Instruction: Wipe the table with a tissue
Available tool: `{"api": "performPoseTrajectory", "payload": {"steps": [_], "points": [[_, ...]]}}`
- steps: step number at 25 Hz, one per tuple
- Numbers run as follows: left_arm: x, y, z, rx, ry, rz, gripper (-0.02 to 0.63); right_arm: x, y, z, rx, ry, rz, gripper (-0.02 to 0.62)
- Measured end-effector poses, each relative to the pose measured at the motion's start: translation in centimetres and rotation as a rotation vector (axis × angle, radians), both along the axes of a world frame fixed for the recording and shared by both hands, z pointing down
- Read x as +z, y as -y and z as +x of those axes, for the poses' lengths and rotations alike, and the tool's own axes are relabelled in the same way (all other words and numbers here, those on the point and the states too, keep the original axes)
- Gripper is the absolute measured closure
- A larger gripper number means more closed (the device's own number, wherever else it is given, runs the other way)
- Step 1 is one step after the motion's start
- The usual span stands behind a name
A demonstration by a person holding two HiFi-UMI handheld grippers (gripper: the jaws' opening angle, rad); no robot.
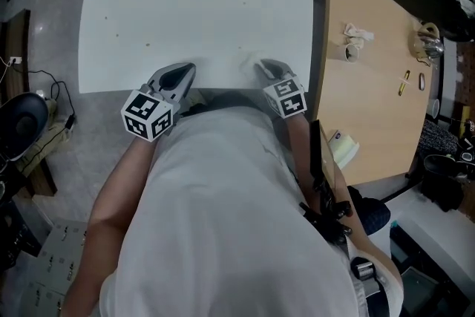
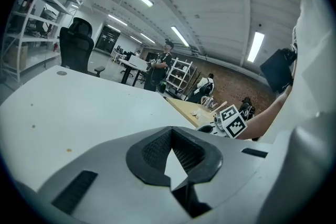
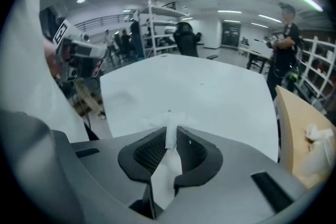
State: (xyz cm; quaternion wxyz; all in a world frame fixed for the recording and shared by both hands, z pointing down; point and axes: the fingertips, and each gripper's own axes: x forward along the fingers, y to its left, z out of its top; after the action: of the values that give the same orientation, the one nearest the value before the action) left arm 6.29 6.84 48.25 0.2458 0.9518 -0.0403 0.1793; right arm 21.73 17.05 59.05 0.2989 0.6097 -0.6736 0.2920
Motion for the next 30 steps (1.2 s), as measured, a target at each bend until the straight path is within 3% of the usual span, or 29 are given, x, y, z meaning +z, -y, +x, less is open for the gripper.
{"api": "performPoseTrajectory", "payload": {"steps": [3, 7, 14, 20, 24, 30], "points": [[-0.3, 0.0, 0.7, -0.02, 0.007, 0.003, 0.6, -0.3, -0.6, 3.8, 0.119, -0.011, 0.025, 0.54], [-0.5, -0.2, 1.4, -0.017, 0.041, 0.012, 0.6, -0.7, 0.6, 5.7, 0.103, -0.057, 0.044, 0.54], [-1.6, 2.1, 2.0, -0.067, 0.057, 0.046, 0.6, -0.5, 6.7, 4.8, -0.132, -0.154, 0.044, 0.54], [-1.5, 1.3, 1.2, -0.141, 0.086, 0.051, 0.6, -0.9, 7.6, 3.8, -0.288, -0.166, 0.035, 0.54], [-1.3, 0.4, 0.4, -0.176, 0.103, 0.05, 0.6, -0.7, 7.1, 4.0, -0.252, -0.148, 0.032, 0.54], [-0.9, 1.1, 0.2, -0.168, 0.09, 0.041, 0.6, -0.4, 5.9, 6.0, -0.094, -0.169, 0.02, 0.54]]}}
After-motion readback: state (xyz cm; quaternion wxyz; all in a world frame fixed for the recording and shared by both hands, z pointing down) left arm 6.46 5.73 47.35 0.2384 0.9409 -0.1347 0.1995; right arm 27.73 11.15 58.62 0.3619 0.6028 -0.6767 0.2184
